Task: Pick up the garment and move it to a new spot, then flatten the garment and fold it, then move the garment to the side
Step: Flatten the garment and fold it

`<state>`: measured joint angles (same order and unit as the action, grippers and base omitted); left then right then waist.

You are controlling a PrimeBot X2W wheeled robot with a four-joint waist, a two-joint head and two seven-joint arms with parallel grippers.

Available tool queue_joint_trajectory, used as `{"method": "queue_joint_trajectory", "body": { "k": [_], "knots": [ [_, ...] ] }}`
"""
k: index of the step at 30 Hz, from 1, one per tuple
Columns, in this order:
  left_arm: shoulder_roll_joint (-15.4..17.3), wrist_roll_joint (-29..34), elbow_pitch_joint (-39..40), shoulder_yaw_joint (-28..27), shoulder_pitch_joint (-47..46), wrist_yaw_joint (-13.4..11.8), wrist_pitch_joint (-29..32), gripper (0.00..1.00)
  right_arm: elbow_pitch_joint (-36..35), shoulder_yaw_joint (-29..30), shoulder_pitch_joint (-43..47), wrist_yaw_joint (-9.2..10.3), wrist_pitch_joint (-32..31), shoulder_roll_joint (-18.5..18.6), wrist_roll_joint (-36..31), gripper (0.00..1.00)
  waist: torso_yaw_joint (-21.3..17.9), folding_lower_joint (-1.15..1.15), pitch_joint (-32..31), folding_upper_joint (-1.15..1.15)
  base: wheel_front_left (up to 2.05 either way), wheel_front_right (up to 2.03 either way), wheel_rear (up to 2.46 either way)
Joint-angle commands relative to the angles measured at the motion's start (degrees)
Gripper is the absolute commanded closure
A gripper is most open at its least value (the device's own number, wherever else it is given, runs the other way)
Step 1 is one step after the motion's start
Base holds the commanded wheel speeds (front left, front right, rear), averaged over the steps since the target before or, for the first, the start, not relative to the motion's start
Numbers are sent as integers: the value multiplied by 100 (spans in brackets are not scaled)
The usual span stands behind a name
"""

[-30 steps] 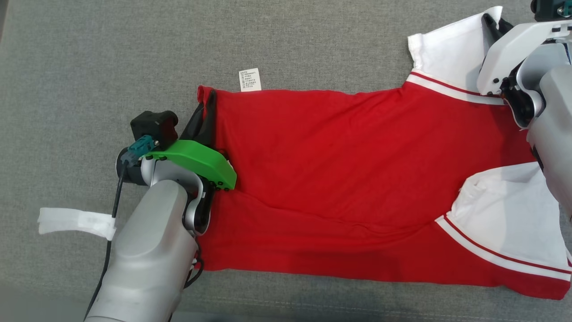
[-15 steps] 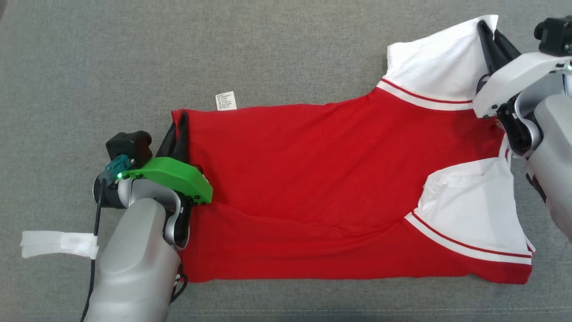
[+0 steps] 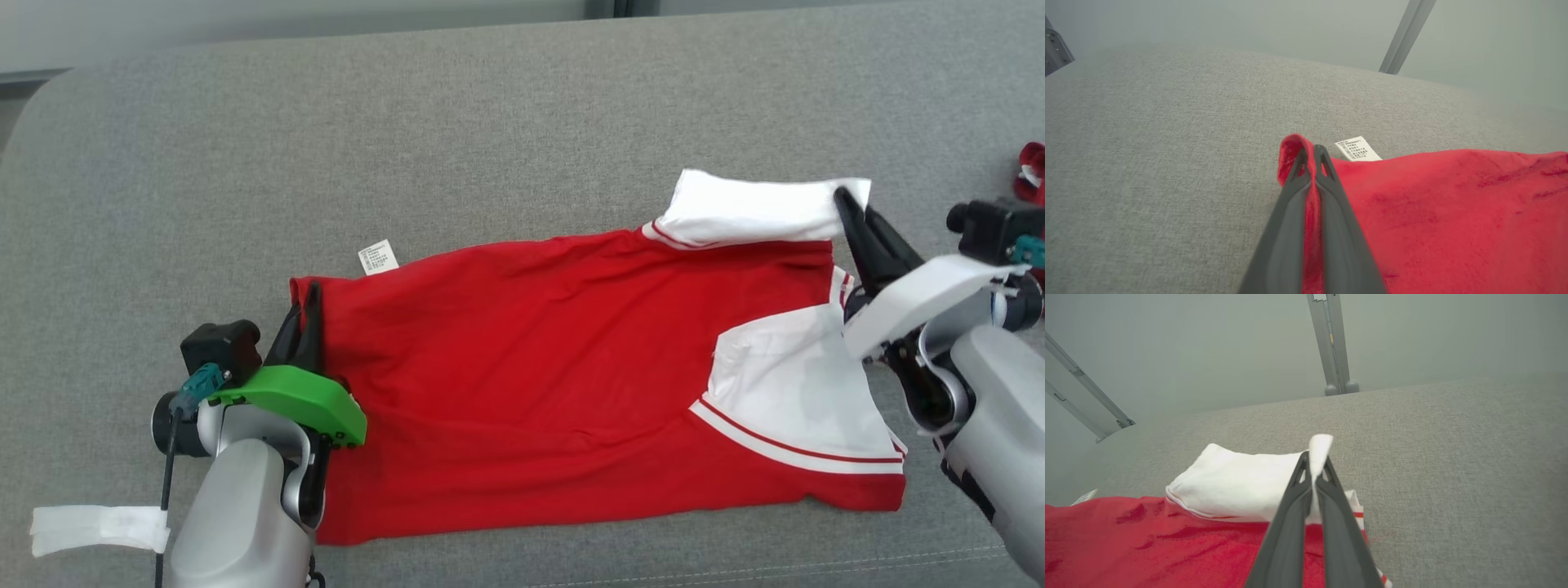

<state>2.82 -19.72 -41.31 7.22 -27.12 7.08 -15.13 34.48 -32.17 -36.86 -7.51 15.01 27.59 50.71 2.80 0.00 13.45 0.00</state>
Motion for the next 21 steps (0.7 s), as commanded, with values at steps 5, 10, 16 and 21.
{"method": "queue_joint_trajectory", "body": {
  "k": [5, 10, 16, 21],
  "knots": [
    [21, 211, 513, 6, 477, 45, 2, 100, -419, 365, 957, 5, 17, -110, -45, 100, -88, 0, -460, 0, 0, 0, 0],
    [29, 273, 882, 17, 830, 42, 3, 100, -435, 460, 1368, 5, 17, -213, -120, 100, -63, 0, -619, 0, 0, 0, 0],
    [113, 282, 1085, 118, 1294, 44, 3, 73, -333, 623, 1725, 5, 17, -361, -174, 100, -31, 0, -744, 0, 0, 0, 0],
    [118, 199, 926, 56, 1637, 44, 3, 15, -250, 707, 1821, 5, 18, -475, -184, 100, -50, 0, -812, 0, 0, 0, 0]
  ]
}}
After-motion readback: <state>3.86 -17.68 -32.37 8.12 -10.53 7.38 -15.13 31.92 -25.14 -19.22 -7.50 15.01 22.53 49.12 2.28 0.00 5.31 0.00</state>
